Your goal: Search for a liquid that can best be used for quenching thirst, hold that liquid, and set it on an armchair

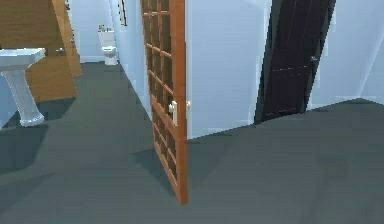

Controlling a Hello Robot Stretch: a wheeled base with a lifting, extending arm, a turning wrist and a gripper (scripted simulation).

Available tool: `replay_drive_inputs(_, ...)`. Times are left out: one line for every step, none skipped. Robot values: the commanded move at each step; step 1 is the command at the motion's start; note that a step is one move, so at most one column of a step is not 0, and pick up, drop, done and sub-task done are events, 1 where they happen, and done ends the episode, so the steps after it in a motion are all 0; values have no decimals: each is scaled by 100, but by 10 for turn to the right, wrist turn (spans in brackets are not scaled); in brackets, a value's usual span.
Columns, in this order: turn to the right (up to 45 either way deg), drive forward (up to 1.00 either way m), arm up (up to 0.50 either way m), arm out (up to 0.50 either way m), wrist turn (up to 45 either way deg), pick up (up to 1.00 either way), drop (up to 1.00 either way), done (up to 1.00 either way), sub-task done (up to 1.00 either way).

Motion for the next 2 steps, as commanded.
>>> replay_drive_inputs(0, 0, 0, 0, 450, 0, 0, 0, 0)
replay_drive_inputs(0, 0, 0, 0, 450, 0, 0, 0, 0)
